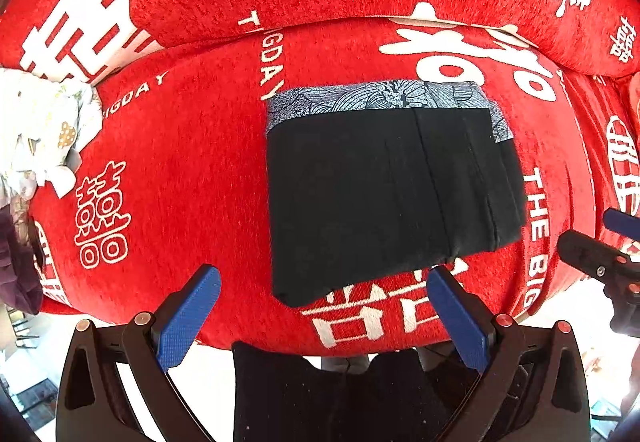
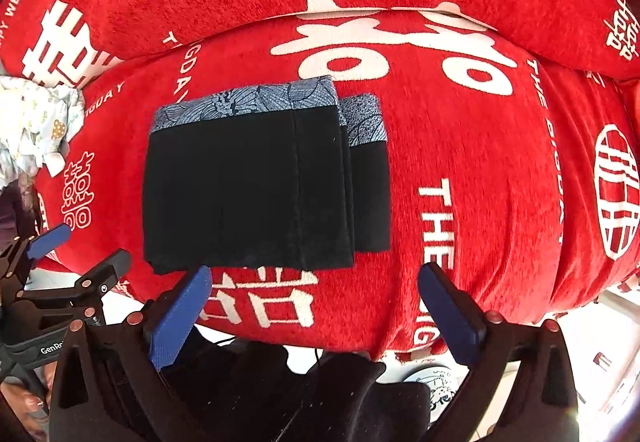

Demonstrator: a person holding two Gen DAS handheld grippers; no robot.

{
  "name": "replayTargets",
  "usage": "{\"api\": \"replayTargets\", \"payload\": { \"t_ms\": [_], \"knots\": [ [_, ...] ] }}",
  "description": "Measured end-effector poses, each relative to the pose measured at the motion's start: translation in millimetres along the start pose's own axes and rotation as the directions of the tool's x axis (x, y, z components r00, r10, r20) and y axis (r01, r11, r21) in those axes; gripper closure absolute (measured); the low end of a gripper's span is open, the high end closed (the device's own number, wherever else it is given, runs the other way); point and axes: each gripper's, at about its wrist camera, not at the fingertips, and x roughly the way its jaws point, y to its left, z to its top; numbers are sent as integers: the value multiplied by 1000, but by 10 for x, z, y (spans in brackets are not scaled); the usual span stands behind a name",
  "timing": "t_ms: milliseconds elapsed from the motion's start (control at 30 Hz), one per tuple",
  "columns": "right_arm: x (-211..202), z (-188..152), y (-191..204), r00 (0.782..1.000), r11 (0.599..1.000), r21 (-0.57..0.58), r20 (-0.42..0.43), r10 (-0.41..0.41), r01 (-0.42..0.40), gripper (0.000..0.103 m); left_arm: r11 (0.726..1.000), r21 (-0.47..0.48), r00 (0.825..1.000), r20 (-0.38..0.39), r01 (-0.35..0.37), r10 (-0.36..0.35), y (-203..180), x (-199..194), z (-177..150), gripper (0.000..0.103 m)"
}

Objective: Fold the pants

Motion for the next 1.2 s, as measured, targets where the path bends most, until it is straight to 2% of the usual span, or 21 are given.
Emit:
{"api": "replayTargets", "payload": {
  "t_ms": [300,733,1200],
  "knots": [
    [-68,-53,64,1000,1000,5,-20,-9,9,0,1000,-8,1000,6,-1,1,58,-132,-55,0],
    [-208,-35,274,998,997,-56,16,-58,59,0,999,-30,1000,17,17,-17,129,-233,-65,0],
    [-220,-45,308,998,996,-59,23,-66,68,0,1000,-24,1000,30,12,-11,113,-296,-89,0]
  ]
}}
